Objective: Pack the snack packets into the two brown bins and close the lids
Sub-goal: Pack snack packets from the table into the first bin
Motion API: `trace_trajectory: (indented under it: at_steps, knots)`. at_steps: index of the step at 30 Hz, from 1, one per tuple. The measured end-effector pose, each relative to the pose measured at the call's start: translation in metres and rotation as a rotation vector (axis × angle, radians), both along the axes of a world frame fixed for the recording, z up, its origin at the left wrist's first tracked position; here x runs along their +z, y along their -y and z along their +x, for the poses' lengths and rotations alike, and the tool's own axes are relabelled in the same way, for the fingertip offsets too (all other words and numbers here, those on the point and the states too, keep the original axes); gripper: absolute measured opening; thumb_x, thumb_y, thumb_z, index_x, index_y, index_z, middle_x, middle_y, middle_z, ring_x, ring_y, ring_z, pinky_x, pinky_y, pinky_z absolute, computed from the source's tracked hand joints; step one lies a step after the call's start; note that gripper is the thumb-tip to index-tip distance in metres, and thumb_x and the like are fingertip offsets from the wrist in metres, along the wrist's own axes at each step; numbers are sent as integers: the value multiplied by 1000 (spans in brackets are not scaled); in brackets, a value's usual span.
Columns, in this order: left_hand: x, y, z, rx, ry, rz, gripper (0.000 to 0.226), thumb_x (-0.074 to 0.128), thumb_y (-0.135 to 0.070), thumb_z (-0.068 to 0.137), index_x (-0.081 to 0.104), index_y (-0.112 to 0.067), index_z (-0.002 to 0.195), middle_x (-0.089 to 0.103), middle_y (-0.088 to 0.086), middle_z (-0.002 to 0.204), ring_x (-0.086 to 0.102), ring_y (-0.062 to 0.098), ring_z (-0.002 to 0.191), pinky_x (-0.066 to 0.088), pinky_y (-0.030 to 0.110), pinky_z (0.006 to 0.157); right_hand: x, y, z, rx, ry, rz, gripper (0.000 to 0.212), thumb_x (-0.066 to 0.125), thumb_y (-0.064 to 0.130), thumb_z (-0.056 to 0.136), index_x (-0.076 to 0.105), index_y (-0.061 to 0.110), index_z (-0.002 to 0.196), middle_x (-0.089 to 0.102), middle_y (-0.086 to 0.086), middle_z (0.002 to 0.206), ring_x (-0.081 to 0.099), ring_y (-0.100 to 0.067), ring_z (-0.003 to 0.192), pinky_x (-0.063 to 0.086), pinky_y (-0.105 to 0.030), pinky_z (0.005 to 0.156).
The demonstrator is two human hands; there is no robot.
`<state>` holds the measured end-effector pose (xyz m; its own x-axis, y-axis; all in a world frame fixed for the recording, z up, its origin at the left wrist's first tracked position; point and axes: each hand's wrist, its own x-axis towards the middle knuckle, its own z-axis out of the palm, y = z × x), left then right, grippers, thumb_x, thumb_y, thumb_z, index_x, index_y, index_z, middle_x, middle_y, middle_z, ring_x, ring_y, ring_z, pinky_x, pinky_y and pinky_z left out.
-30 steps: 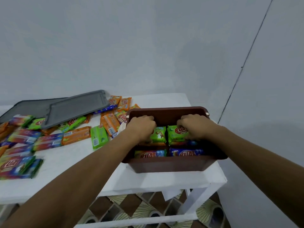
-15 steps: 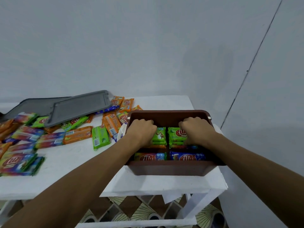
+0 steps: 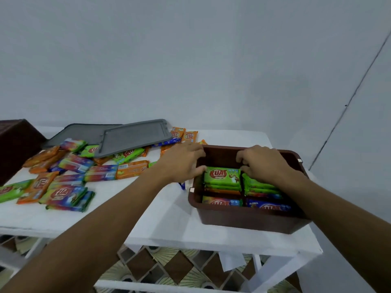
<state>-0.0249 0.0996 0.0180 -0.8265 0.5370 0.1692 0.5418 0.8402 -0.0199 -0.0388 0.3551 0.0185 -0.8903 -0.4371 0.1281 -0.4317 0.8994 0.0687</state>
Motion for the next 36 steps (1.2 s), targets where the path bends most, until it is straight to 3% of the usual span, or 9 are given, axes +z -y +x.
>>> trace_trajectory:
  at_steps: [3,7,10,15,20,24,27,31,36]
  knots:
    - [-6,41,11,113,15,38,50,46,-49,94,45,-24,138,45,2,142,45,22,127,45,38,94,11,38,-1,36,-57,-57,21,59,35,90,63,31,110,68,6,101,62,-22,94,41,-31,66]
    - [-21,115,27,227,173,-177,50,53,-49,91,48,-27,136,49,0,137,47,22,123,47,41,93,23,112,2,81,-74,-78,20,56,29,89,60,33,108,67,4,101,62,-24,92,39,-31,66]
    - [-30,174,41,310,217,-168,54,57,-50,89,46,-29,138,50,-1,136,47,21,123,47,41,94,25,173,8,113,-31,-79,26,51,21,92,59,31,114,65,0,107,61,-25,94,42,-34,70]
    - [-35,263,63,467,332,-179,80,66,-50,82,28,-29,149,26,2,157,27,24,142,32,45,112,2,253,11,153,62,55,38,49,12,87,59,30,119,64,-6,112,61,-26,98,48,-36,71]
    - [-43,348,73,509,558,-238,97,75,-45,75,17,-31,151,14,3,160,13,29,146,23,49,116,-41,320,23,227,260,59,36,61,33,89,56,31,124,62,1,123,58,-20,109,49,-35,82]
    - [-53,378,78,487,468,-121,79,76,-34,76,35,-25,142,35,2,143,38,21,128,39,35,103,-74,378,50,281,390,-43,68,66,49,83,42,24,142,47,-4,142,42,-23,129,46,-40,98]
    - [-54,389,82,487,454,43,77,81,-32,71,38,-23,135,38,-1,132,49,19,113,46,30,89,-94,416,64,259,418,-171,91,67,62,76,31,19,147,39,-4,145,33,-24,133,41,-42,103]
    - [-54,397,84,501,366,99,79,80,-37,68,35,-21,131,42,1,130,50,20,111,48,32,85,-100,433,61,214,361,-259,76,69,62,74,47,23,135,51,0,130,45,-19,119,47,-38,94]
    - [-54,389,78,546,344,194,79,79,-39,69,32,-22,130,48,1,129,49,15,107,47,30,84,-79,391,48,339,270,-117,46,56,56,82,57,28,119,65,2,110,59,-19,97,47,-31,74]
